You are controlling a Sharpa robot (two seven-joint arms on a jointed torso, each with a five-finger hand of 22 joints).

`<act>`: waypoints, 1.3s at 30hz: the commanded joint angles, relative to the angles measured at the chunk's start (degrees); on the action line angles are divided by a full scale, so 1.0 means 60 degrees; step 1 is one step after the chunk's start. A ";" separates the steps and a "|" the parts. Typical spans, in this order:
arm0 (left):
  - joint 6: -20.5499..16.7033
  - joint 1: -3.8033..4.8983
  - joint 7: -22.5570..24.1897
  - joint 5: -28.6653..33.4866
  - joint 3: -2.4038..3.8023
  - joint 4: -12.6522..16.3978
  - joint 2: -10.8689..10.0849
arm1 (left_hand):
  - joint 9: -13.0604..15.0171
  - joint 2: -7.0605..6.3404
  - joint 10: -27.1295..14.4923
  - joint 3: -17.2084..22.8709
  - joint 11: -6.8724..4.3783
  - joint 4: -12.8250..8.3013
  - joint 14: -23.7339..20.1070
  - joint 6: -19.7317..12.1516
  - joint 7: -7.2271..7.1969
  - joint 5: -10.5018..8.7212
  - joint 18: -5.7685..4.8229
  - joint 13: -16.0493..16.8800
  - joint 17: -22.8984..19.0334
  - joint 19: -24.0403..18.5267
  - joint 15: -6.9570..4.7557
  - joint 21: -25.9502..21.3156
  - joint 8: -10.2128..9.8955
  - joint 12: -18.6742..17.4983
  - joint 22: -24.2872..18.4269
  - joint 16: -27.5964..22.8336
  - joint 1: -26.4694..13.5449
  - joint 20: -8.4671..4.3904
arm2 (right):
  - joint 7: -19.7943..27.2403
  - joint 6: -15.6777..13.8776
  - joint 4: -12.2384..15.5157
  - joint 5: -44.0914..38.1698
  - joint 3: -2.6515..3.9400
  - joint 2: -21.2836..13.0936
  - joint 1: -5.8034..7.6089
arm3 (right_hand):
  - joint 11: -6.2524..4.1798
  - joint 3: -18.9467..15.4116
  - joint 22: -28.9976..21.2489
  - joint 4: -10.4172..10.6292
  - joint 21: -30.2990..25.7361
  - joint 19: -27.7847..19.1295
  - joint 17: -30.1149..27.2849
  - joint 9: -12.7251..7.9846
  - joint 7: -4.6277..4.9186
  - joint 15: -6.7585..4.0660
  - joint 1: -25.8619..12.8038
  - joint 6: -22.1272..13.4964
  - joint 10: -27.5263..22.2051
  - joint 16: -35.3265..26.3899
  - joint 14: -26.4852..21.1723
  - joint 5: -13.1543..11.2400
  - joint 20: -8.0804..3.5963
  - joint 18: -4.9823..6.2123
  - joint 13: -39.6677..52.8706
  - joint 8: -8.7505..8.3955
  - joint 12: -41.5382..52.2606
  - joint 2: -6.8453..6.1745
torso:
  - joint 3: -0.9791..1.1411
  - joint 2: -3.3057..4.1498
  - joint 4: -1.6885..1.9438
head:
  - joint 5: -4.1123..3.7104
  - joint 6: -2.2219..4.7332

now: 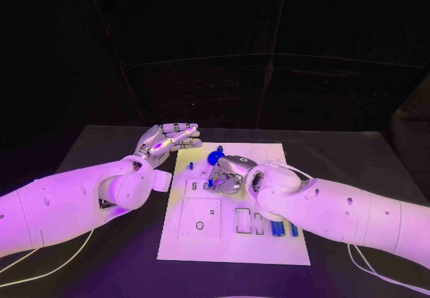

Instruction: Assemble the parts on the task board

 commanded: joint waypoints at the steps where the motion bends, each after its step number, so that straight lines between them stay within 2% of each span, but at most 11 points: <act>1: 0.0045 0.0017 0.0032 0.0007 0.0009 0.0014 0.0006 | -0.0003 0.0089 0.0045 -0.0005 0.0000 -0.0032 0.0064 0.0033 0.0266 -0.0051 0.0063 -0.0008 0.0011 0.0070 -0.0003 -0.0047 -0.0052 -0.0023 -0.0008 -0.0060 -0.0009 -0.0007 | -0.0278 0.0336 -0.0034 -0.0107 -0.0046 -0.0020 -0.0042 | 0.0016 0.0024 -0.0006 0.0002 -0.0033 -0.0063 0.1745 -0.0010 0.0009 0.0075 -0.0042 -0.0076 -0.0091 -0.0054 0.0820 0.0025 0.0026 -0.0170 -0.0013 -0.0053 -0.0040 -0.0067 | -0.0004 0.0001 -0.0013 | 0.0000 -0.0001; 10: 0.0046 0.0017 0.0024 0.0007 0.0009 0.0021 0.0008 | -0.0003 0.0089 0.0045 -0.0005 0.0000 -0.0032 0.0064 0.0033 0.0266 -0.0051 0.0063 -0.0008 0.0011 0.0070 -0.0003 -0.0047 -0.0052 -0.0023 -0.0008 -0.0060 -0.0009 -0.0007 | -0.0333 0.0292 -0.0050 -0.0119 -0.0046 -0.0022 -0.0042 | 0.0077 0.0018 -0.0015 0.0070 -0.0042 -0.0065 0.1715 -0.0012 0.0075 0.0127 -0.0286 -0.0254 -0.0186 -0.0071 0.0814 0.0127 0.0073 -0.0169 -0.0125 -0.0171 -0.0148 -0.0296 | -0.0002 -0.0002 -0.0004 | -0.0006 -0.0011; 16: 0.0050 0.0017 0.0020 0.0007 0.0009 0.0022 0.0009 | -0.0003 0.0089 0.0045 -0.0005 0.0000 -0.0032 0.0064 0.0033 0.0266 -0.0051 0.0063 -0.0008 0.0011 0.0070 -0.0003 -0.0047 -0.0052 -0.0023 -0.0008 -0.0060 -0.0009 -0.0007 | -0.0388 0.0198 -0.0044 -0.0120 -0.0046 -0.0009 -0.0042 | 0.0143 -0.0219 -0.0024 0.0258 -0.0049 -0.0069 0.1683 -0.0014 0.0130 0.0188 -0.0726 -0.0588 -0.0373 -0.0089 0.0806 0.0178 0.0133 -0.0167 -0.0376 -0.0298 -0.0368 -0.0610 | -0.0002 -0.0002 -0.0004 | -0.0008 -0.0013; 25: 0.0055 0.0017 0.0013 0.0007 0.0009 0.0022 0.0012 | -0.0004 0.0096 0.0049 0.0000 -0.0001 -0.0046 0.0069 0.0035 0.0266 -0.0051 0.0062 -0.0008 0.0011 0.0077 -0.0004 -0.0055 -0.0054 -0.0028 -0.0011 -0.0071 -0.0009 -0.0008 | -0.0458 0.0066 -0.0019 -0.0121 -0.0046 -0.0006 -0.0042 | 0.0197 -0.0634 -0.0050 0.0543 -0.0064 -0.0082 0.1646 0.0001 0.0181 0.0238 -0.1120 -0.0907 -0.0503 -0.0112 0.0797 -0.0022 0.0184 -0.0161 -0.0546 -0.0290 -0.0483 -0.0803 | 0.0004 0.0002 -0.0012 | -0.0010 -0.0005; 27: 0.0056 0.0017 0.0011 0.0007 0.0009 0.0019 0.0013 | -0.0004 0.0096 0.0049 0.0000 -0.0001 -0.0046 0.0069 0.0035 0.0266 -0.0051 0.0062 -0.0008 0.0011 0.0077 -0.0004 -0.0055 -0.0054 -0.0028 -0.0011 -0.0071 -0.0009 -0.0008 | -0.0482 -0.0118 0.0002 -0.0121 -0.0046 -0.0011 -0.0042 | 0.0220 -0.0771 -0.0059 0.0631 -0.0068 -0.0086 0.1625 -0.0002 0.0201 0.0253 -0.1217 -0.1000 -0.0548 -0.0123 0.0791 -0.0026 0.0197 -0.0160 -0.0594 -0.0300 -0.0517 -0.0858 | 0.0005 0.0003 -0.0014 | -0.0016 -0.0002; 31: 0.0067 0.0017 -0.0034 0.0007 0.0009 0.0000 0.0028 | -0.0001 0.0114 0.0081 0.0012 -0.0015 -0.0074 0.0104 0.0060 0.0245 -0.0051 0.0066 -0.0006 0.0016 0.0104 -0.0014 -0.0063 -0.0048 -0.0027 -0.0014 -0.0079 -0.0010 -0.0015 | -0.0339 -0.1044 0.0160 -0.0121 -0.0047 -0.0128 -0.0050 | 0.0283 -0.1130 -0.0046 0.0847 -0.0066 -0.0081 0.1597 -0.0003 0.0270 0.0305 -0.1286 -0.1254 -0.0658 -0.0140 0.0784 0.0016 0.0244 -0.0162 -0.0698 -0.0302 -0.0577 -0.0948 | 0.0014 -0.0004 -0.0011 | -0.0019 -0.0002; 32: 0.0064 0.0017 -0.0072 0.0003 0.0009 -0.0009 0.0032 | 0.0003 0.0128 0.0135 0.0021 -0.0045 -0.0102 0.0200 0.0104 0.0210 -0.0054 0.0075 -0.0002 0.0035 0.0172 -0.0046 -0.0049 -0.0033 -0.0019 -0.0008 -0.0057 -0.0015 -0.0034 | -0.0243 -0.1301 0.0235 -0.0121 -0.0046 -0.0195 -0.0053 | 0.0289 -0.1169 -0.0044 0.0864 -0.0064 -0.0080 0.1589 -0.0002 0.0277 0.0311 -0.1270 -0.1278 -0.0672 -0.0144 0.0782 0.0024 0.0249 -0.0163 -0.0711 -0.0300 -0.0584 -0.0959 | 0.0018 -0.0004 -0.0012 | -0.0015 -0.0002; 35: 0.0054 0.0017 -0.0294 -0.0167 0.0009 -0.0051 0.0033 | 0.0018 0.0172 0.0445 0.0032 -0.0217 -0.0164 0.0989 0.0353 0.0055 -0.0053 0.0074 0.0012 0.0286 0.0772 -0.0292 0.0205 0.0042 0.0011 0.0095 0.0199 -0.0080 -0.0267 | 0.0091 -0.1823 0.0539 -0.0106 -0.0042 -0.0481 -0.0054 | 0.0321 -0.1376 -0.0050 0.0950 -0.0066 -0.0082 0.1545 0.0002 0.0310 0.0339 -0.1176 -0.1384 -0.0712 -0.0166 0.0772 0.0138 0.0275 -0.0161 -0.0741 -0.0291 -0.0587 -0.1053 | 0.0027 -0.0016 -0.0027 | 0.0011 -0.0002; 37: 0.0133 0.0018 -0.0688 -0.0473 0.0009 -0.0100 0.0023 | 0.0043 0.0172 0.0996 -0.0010 -0.0433 -0.0131 0.1807 0.0671 -0.0113 -0.0094 0.0070 0.0079 0.0582 0.1401 -0.0572 0.0524 0.0146 0.0164 0.0226 0.0529 -0.0202 -0.0538 | 0.0468 -0.2112 0.0881 0.0056 -0.0036 -0.0827 -0.0049 | 0.0341 -0.1833 -0.0124 0.1197 -0.0098 -0.0120 0.1427 0.0013 0.0334 0.0367 -0.1171 -0.1443 -0.0735 -0.0227 0.0741 0.0569 0.0295 -0.0145 -0.0758 -0.0268 -0.0568 -0.1221 | 0.0027 -0.0029 -0.0031 | 0.0018 0.0020; 39: 0.0320 0.0030 -0.1253 -0.0955 0.0010 -0.0162 0.0010 | 0.0048 0.0151 0.1441 -0.0085 -0.0625 -0.0056 0.2679 0.0916 -0.0259 -0.0174 0.0075 0.0122 0.0932 0.2127 -0.0843 0.0940 0.0203 0.0253 0.0408 0.0946 -0.0345 -0.0822 | 0.0943 -0.2266 0.1218 0.0472 -0.0031 -0.1206 -0.0006 | 0.0356 -0.2138 -0.0145 0.1365 -0.0110 -0.0133 0.1398 0.0019 0.0340 0.0372 -0.1122 -0.1464 -0.0692 -0.0246 0.0733 0.0753 0.0309 -0.0142 -0.0703 -0.0253 -0.0490 -0.1237 | 0.0012 -0.0037 -0.0019 | 0.0017 0.0046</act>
